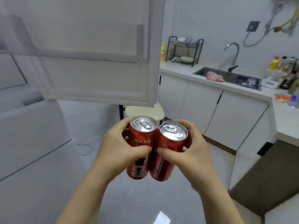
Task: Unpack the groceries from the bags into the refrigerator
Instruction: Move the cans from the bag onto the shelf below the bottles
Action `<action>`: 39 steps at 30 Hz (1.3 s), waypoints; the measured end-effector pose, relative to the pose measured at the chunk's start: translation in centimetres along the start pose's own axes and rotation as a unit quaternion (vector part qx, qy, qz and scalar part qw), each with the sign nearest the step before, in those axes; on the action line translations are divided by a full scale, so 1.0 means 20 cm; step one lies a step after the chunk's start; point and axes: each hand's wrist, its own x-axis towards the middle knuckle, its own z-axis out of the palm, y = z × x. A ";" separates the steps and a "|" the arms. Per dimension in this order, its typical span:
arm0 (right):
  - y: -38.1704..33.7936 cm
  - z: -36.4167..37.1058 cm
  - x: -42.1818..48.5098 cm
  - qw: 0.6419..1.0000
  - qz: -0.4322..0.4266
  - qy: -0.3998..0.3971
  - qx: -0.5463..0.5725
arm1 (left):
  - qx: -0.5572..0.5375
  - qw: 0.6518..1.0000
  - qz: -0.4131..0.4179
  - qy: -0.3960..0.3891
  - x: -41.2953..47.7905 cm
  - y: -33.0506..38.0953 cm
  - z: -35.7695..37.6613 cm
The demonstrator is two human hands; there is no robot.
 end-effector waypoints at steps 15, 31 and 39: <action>0.01 0.85 0.71 0.957 -0.029 -0.279 0.078 | 0.020 0.945 -0.063 0.321 0.28 -0.25 -0.68; -0.26 1.85 1.02 0.912 -0.112 -0.378 0.114 | 0.069 0.881 -0.034 0.466 0.37 -0.31 -1.51; -0.57 2.42 1.10 0.907 -0.158 -0.366 0.139 | 0.071 0.889 0.010 0.453 0.44 -0.26 -2.18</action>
